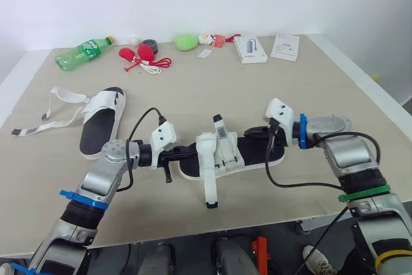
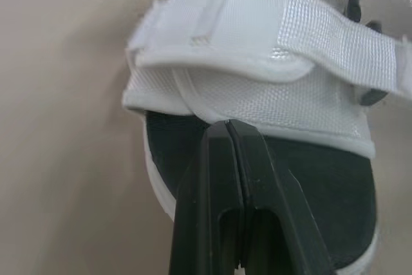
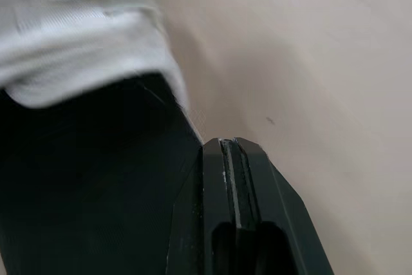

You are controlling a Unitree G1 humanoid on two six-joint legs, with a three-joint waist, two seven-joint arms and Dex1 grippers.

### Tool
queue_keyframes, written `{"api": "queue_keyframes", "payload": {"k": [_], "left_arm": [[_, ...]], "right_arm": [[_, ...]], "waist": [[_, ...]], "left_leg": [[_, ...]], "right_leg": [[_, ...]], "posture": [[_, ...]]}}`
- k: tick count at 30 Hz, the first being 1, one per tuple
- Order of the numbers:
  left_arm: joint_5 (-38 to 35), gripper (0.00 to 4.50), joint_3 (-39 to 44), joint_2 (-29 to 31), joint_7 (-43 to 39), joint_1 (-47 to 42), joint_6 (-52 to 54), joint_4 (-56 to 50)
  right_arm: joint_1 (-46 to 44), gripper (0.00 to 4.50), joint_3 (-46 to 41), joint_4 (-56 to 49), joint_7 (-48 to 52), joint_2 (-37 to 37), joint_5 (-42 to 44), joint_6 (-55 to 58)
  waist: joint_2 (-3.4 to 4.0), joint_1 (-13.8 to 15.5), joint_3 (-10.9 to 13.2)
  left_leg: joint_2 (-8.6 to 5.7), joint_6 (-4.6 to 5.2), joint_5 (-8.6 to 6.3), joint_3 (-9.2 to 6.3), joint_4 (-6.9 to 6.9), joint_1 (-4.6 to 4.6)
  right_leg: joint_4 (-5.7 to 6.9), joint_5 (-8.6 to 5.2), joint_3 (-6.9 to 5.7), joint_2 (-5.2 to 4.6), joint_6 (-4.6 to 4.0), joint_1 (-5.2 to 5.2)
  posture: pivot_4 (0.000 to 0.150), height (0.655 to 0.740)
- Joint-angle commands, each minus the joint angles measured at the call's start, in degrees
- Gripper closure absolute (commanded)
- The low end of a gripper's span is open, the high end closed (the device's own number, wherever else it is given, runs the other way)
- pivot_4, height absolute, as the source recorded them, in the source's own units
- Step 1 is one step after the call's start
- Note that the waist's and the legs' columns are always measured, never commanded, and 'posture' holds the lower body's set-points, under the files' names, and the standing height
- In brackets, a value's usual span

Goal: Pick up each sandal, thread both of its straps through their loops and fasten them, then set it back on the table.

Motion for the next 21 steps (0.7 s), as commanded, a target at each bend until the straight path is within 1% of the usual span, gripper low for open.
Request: {"api": "queue_keyframes", "payload": {"k": [1,3,5,6,9,10,12,13,15,17,18,20,21], "left_arm": [[0.5,4.5,-0.9,0.1,0.5,0.8,0.0,-2.0],[0.7,4.5,-1.0,0.2,0.6,1.0,0.0,-1.9],[0.8,4.5,-1.0,0.4,0.6,0.9,-0.1,-1.7],[0.8,4.5,-1.0,0.5,0.5,0.9,-0.1,-1.7],[1.0,4.5,-1.1,0.6,0.3,0.8,-0.4,-1.3],[1.1,4.5,-1.1,0.6,0.3,0.8,-0.5,-1.3],[1.3,4.5,-1.3,0.4,0.2,0.6,-0.8,-1.0],[1.3,4.5,-1.5,0.2,0.3,0.5,-0.9,-0.8],[1.4,4.5,-1.8,-0.1,0.4,0.3,-1.1,-0.7],[1.4,4.5,-2.0,-0.2,0.4,0.0,-1.2,-0.4],[1.4,4.5,-2.1,-0.2,0.3,0.0,-1.3,-0.3],[1.5,4.5,-2.2,-0.3,0.1,-0.2,-1.5,0.0],[1.5,4.5,-2.3,-0.3,0.1,-0.3,-1.6,0.1]], "right_arm": [[0.4,4.42,-4.6,-5.6,0.8,-3.7,2.3,2.0],[1.0,4.42,-6.6,-9.5,1.1,-5.4,4.4,4.5],[1.1,4.42,-9.2,-14.3,1.2,-6.4,8.3,9.9],[1.0,4.42,-10.9,-17.7,1.4,-6.5,12.2,14.6],[0.2,4.42,-16.5,-27.2,0.3,-5.6,27.7,33.2],[0.0,4.42,-17.6,-29.1,-0.5,-5.4,31.2,37.6],[3.5,4.42,-18.4,-36.5,-3.1,-3.7,41.9,48.3],[6.4,4.42,-17.5,-40.4,-5.0,-2.9,44.7,51.4],[10.6,3.85,-15.2,-44.5,-8.7,-1.5,46.6,54.9],[12.1,3.15,-13.8,-44.3,-12.5,0.0,46.2,56.7],[12.3,2.62,-12.8,-43.9,-14.0,0.4,45.9,57.5],[12.6,1.79,-11.3,-43.0,-15.9,1.3,46.3,59.2],[12.7,1.2,-10.8,-42.7,-16.4,1.6,46.8,59.9]], "waist": [[0.0,0.0,0.0],[0.0,0.1,0.0],[0.0,0.0,0.0],[0.0,0.0,0.0],[0.0,0.0,0.0],[0.0,0.0,0.0],[-0.02,0.1,0.0],[-0.08,0.1,0.0],[-0.16,0.2,-0.1],[-0.12,0.2,-0.1],[-0.11,0.2,-0.1],[-0.12,0.2,-0.1],[-0.13,0.2,-0.1]], "left_leg": [[0.0,0.0,0.0,-0.02,0.0,0.0],[0.01,0.0,0.0,-0.01,0.0,0.0],[0.02,0.0,0.0,0.0,0.0,0.01],[0.02,0.0,-0.01,0.01,-0.01,0.01],[0.06,0.0,0.0,-0.07,-0.02,0.01],[0.07,0.0,0.0,-0.11,-0.02,-0.01],[0.1,0.0,0.0,-0.14,-0.01,-0.01],[0.1,0.0,0.0,-0.19,-0.01,-0.03],[0.11,0.02,-0.02,-0.36,-0.02,-0.02],[0.07,0.01,-0.02,-0.36,-0.02,-0.05],[0.05,0.01,-0.02,-0.29,-0.01,-0.06],[0.03,0.01,-0.01,-0.08,0.03,-0.03],[0.03,0.01,-0.01,-0.06,0.07,-0.02]], "right_leg": [[0.0,0.0,-0.01,0.01,0.0,0.01],[0.0,0.0,-0.02,0.01,0.0,0.01],[0.0,-0.01,-0.01,0.01,0.0,0.0],[0.0,-0.02,0.0,0.01,0.0,-0.01],[0.0,-0.02,-0.04,0.04,-0.02,0.0],[0.0,-0.03,-0.06,0.04,-0.03,0.0],[0.0,-0.03,-0.07,0.02,-0.04,0.01],[0.0,-0.04,-0.08,-0.03,-0.05,0.02],[-0.03,-0.1,-0.17,-0.03,-0.07,0.13],[-0.04,-0.12,-0.18,-0.05,-0.06,0.1],[-0.03,-0.11,-0.17,-0.05,-0.05,0.06],[-0.03,-0.03,-0.15,-0.08,0.04,0.04],[-0.04,-0.02,-0.15,-0.09,0.06,0.05]], "posture": [[0.15,0.74],[0.15,0.74],[0.15,0.74],[0.15,0.74],[0.15,0.74],[0.15,0.74],[0.15,0.74],[0.15,0.74],[0.15,0.74],[0.15,0.74],[0.15,0.74],[0.15,0.74],[0.15,0.74]]}}
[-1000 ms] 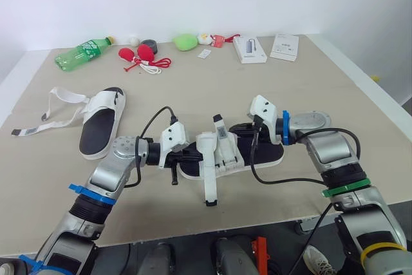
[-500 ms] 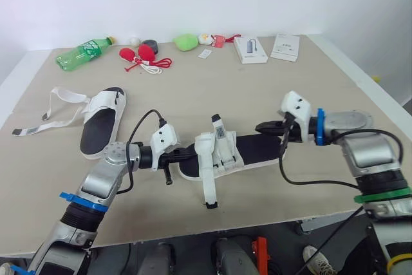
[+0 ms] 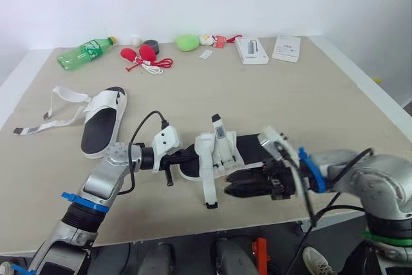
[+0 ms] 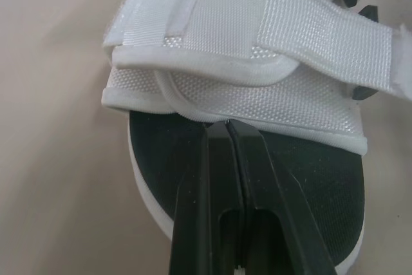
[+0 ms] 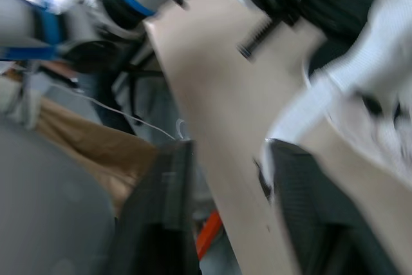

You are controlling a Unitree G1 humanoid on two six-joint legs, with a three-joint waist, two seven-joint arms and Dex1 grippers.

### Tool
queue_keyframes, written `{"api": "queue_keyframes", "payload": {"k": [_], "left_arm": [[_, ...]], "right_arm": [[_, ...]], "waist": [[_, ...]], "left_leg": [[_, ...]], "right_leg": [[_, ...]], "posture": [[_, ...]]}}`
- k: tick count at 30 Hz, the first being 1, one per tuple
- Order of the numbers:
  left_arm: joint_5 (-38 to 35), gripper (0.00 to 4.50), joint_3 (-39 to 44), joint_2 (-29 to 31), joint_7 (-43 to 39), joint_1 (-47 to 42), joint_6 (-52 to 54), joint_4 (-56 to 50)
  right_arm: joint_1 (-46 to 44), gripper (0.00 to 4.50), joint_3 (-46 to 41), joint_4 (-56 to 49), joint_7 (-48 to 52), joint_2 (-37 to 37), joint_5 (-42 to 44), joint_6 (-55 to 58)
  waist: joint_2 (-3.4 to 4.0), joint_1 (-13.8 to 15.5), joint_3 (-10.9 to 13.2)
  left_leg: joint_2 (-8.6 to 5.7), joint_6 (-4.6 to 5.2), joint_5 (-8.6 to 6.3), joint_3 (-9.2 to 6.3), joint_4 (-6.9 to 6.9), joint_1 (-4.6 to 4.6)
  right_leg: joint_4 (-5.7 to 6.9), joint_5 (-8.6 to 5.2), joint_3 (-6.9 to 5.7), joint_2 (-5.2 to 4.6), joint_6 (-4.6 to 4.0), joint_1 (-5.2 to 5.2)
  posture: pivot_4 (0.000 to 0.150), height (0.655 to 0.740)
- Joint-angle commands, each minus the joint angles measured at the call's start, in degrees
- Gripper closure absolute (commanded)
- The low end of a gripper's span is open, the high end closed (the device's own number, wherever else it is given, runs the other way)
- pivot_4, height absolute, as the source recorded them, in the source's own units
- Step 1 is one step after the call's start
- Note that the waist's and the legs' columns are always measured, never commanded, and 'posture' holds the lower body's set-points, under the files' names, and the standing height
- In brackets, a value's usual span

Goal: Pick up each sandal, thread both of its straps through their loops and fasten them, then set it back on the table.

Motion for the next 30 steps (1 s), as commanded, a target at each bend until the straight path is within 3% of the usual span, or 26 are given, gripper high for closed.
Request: {"api": "queue_keyframes", "payload": {"k": [1,3,24,30], "left_arm": [[0.3,4.5,-0.8,-0.3,-0.4,-0.5,-0.7,0.1],[0.4,4.5,-0.9,-0.6,-0.3,-0.7,-0.9,0.3],[0.1,4.5,-0.7,-1.0,0.3,0.8,0.2,-1.6],[0.0,4.5,-0.8,-1.2,0.4,0.8,0.4,-1.8]], "right_arm": [[-0.5,0.76,0.8,1.3,-3.5,2.0,1.5,3.0],[-1.2,0.02,1.2,3.8,-6.3,4.7,0.7,3.9],[-3.3,0.02,0.6,9.3,-16.3,14.4,1.1,11.3],[-2.7,2.87,1.5,9.9,-17.0,14.2,0.2,10.8]], "waist": [[-0.01,0.0,0.0],[-0.02,0.0,0.0],[-0.02,-0.1,0.0],[-0.01,-0.1,0.0]], "left_leg": [[0.0,0.0,0.0,0.0,0.01,0.0],[0.01,0.0,0.0,0.01,0.01,0.0],[0.0,0.0,0.0,-0.08,-0.03,-0.14],[-0.01,0.0,0.0,-0.08,-0.03,-0.15]], "right_leg": [[-0.01,0.0,0.0,-0.01,0.0,0.01],[-0.03,0.0,-0.01,0.0,0.0,0.01],[-0.05,-0.05,-0.02,0.06,0.04,-0.04],[-0.06,-0.05,-0.02,0.05,0.04,-0.05]], "posture": [[0.15,0.74],[0.15,0.74],[0.15,0.74],[0.15,0.74]]}}
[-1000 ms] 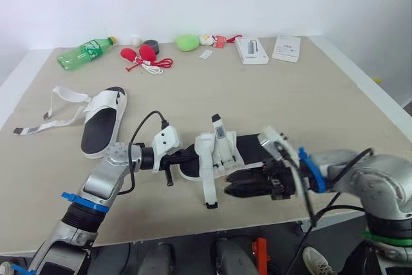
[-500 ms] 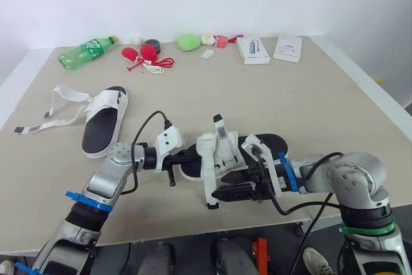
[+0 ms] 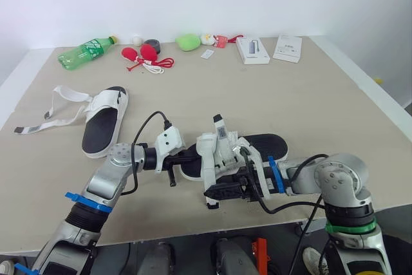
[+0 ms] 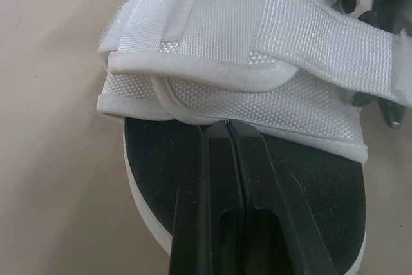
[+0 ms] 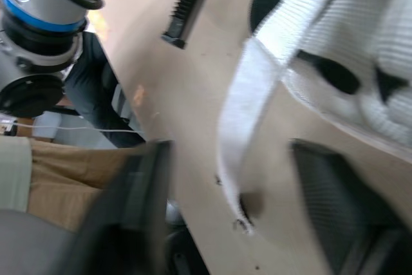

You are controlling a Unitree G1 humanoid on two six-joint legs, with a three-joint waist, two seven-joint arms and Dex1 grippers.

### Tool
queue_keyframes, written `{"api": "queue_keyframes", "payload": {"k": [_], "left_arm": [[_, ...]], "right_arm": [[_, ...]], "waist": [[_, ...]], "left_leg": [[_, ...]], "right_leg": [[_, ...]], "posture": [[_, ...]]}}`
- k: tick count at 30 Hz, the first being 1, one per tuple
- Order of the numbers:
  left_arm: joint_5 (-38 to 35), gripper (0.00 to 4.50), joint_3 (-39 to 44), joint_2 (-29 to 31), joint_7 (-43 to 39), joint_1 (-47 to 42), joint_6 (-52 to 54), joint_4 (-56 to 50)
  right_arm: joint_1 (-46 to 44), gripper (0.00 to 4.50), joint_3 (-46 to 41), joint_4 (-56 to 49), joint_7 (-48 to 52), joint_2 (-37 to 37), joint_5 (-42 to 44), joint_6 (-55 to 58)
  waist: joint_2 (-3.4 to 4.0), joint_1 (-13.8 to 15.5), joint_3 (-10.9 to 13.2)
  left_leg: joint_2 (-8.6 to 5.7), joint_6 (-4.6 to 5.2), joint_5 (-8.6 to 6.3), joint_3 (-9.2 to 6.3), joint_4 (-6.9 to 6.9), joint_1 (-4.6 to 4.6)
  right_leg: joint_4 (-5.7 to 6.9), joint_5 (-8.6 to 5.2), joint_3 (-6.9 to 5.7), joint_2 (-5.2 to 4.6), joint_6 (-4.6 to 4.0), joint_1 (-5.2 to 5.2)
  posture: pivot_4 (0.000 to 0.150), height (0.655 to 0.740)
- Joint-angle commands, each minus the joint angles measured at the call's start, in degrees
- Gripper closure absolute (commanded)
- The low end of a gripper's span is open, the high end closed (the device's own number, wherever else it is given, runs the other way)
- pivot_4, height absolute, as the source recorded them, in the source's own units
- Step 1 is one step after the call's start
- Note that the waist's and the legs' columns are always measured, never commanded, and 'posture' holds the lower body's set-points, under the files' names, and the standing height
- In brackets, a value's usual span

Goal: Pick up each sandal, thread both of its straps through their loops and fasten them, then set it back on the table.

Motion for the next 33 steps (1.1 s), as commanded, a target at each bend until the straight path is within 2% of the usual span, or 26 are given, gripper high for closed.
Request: {"api": "queue_keyframes", "payload": {"k": [1,3,4,8,12,17,24,33], "left_arm": [[-0.3,4.5,-0.5,-0.1,0.0,0.5,0.4,-1.4],[-0.3,4.5,-0.5,-0.2,0.1,0.5,0.3,-1.3],[-0.3,4.5,-0.5,-0.3,0.1,0.4,0.4,-1.3],[-0.3,4.5,-0.7,-0.4,0.0,0.4,0.4,-1.2],[-0.2,4.5,-0.9,-0.7,-0.1,0.2,0.2,-0.8],[0.1,4.5,-1.0,-1.4,0.0,-0.2,-0.3,0.0],[0.3,4.5,-1.2,-2.0,0.1,-0.3,-0.8,0.2],[0.9,4.5,-0.9,-2.1,0.5,-0.2,-1.4,0.3]], "right_arm": [[0.3,3.5,-0.2,-0.9,0.2,-0.8,0.1,-0.5],[0.7,4.37,-0.1,-1.2,0.3,-1.2,0.1,-0.5],[0.7,4.45,-0.2,-1.3,0.4,-1.4,0.2,-0.3],[-2.0,4.45,-1.7,-0.8,0.9,-2.5,3.2,0.2],[-11.8,4.45,-4.5,6.7,-0.2,-3.0,7.3,0.2],[-21.6,4.45,-4.2,15.0,-0.2,-4.5,7.1,0.2],[-24.3,4.45,1.6,20.1,2.7,-6.8,4.7,0.2],[-26.3,4.45,5.4,24.2,5.3,-6.7,2.6,0.2]], "waist": [[0.0,0.0,0.0],[0.0,0.0,0.0],[0.0,0.0,0.0],[0.01,0.0,0.0],[0.02,-0.1,0.0],[0.03,0.1,0.0],[0.04,0.1,0.0],[0.04,0.1,0.0]], "left_leg": [[0.0,0.0,0.0,0.0,0.0,-0.01],[0.0,0.0,0.0,-0.01,0.0,-0.01],[0.0,0.0,0.0,-0.01,0.0,-0.01],[0.0,0.0,0.0,-0.01,0.0,-0.01],[0.0,0.0,0.0,0.03,0.01,0.0],[0.01,0.01,0.01,0.01,-0.02,-0.01],[-0.07,0.09,-0.04,-0.14,-0.04,-0.54],[-0.05,0.09,-0.04,-0.13,-0.01,-0.63]], "right_leg": [[0.0,0.0,0.0,0.0,0.0,0.0],[-0.01,0.0,0.0,0.0,0.01,0.0],[-0.01,-0.01,0.0,0.0,0.01,0.0],[-0.01,-0.01,-0.01,0.0,0.01,0.0],[-0.02,0.02,0.0,-0.01,0.04,-0.01],[-0.03,0.03,-0.01,0.01,0.0,-0.01],[-0.42,0.14,-0.1,-0.11,-0.04,-0.18],[-0.68,0.25,-0.16,-0.16,0.15,-0.17]], "posture": [[0.15,0.74],[0.15,0.74],[0.15,0.74],[0.15,0.74],[0.15,0.74],[0.15,0.74],[0.15,0.74],[0.15,0.74]]}}
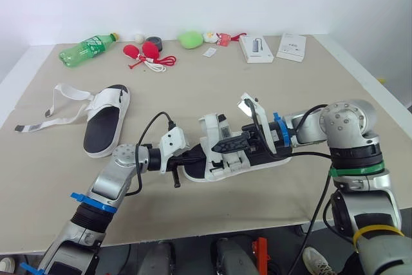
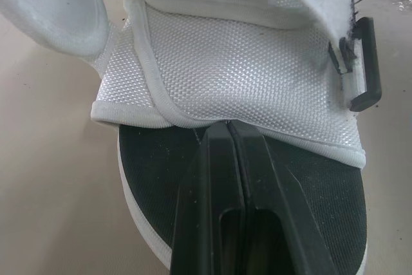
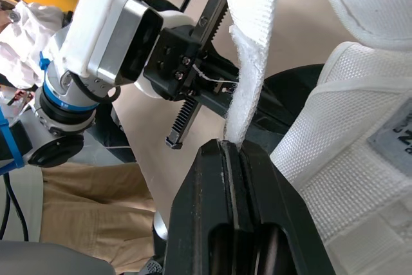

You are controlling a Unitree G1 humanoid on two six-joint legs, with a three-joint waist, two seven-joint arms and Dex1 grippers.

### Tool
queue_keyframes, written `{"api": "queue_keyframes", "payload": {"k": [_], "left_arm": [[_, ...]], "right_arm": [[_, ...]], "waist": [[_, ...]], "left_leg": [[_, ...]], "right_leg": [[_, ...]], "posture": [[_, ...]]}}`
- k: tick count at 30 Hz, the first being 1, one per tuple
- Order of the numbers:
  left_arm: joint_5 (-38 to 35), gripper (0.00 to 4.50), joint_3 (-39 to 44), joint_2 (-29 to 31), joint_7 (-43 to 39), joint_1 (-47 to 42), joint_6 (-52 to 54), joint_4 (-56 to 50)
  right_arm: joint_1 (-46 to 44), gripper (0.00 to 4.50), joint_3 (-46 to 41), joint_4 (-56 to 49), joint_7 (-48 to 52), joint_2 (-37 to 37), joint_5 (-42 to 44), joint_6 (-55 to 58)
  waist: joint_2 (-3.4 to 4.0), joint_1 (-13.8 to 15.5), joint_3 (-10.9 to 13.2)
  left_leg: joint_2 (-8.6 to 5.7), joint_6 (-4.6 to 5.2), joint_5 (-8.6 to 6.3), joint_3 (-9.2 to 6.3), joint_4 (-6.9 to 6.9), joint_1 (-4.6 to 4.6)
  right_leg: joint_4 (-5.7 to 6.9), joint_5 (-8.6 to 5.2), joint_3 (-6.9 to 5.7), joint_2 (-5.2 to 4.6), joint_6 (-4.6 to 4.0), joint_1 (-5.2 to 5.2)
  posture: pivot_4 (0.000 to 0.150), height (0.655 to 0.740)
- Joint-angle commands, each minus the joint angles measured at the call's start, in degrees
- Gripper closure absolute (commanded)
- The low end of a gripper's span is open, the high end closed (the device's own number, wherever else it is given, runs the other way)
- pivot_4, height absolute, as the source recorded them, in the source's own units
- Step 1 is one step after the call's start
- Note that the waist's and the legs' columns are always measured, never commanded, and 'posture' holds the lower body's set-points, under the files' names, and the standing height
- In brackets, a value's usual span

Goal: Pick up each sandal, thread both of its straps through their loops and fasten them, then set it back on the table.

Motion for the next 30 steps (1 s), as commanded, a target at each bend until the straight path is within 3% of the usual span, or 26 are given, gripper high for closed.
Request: {"api": "queue_keyframes", "payload": {"k": [1,18,30], "left_arm": [[0.5,4.5,-0.6,0.0,0.6,0.0,-0.2,-0.2],[0.7,4.5,-0.6,0.0,1.6,0.7,-0.3,-0.6],[0.7,4.5,-0.7,0.0,1.8,0.6,-0.3,-0.4]], "right_arm": [[-1.9,4.45,0.7,0.5,1.8,-0.5,-0.3,-0.1],[-5.8,4.45,4.0,7.4,0.8,-1.5,6.0,-0.1],[-5.8,4.45,4.6,8.3,0.0,-1.6,5.3,-0.1]], "waist": [[0.0,0.0,0.0],[0.0,0.0,0.0],[0.0,0.0,0.0]], "left_leg": [[0.0,0.0,0.0,0.0,0.0,0.0],[0.01,0.0,0.0,0.01,0.02,0.0],[0.02,0.0,0.0,0.03,0.03,0.0]], "right_leg": [[0.0,0.0,0.0,0.0,0.0,0.0],[0.0,0.06,-0.03,-0.02,-0.07,0.0],[0.0,0.06,-0.02,-0.01,-0.04,0.0]], "posture": [[0.15,0.74],[0.15,0.74],[0.15,0.74]]}}
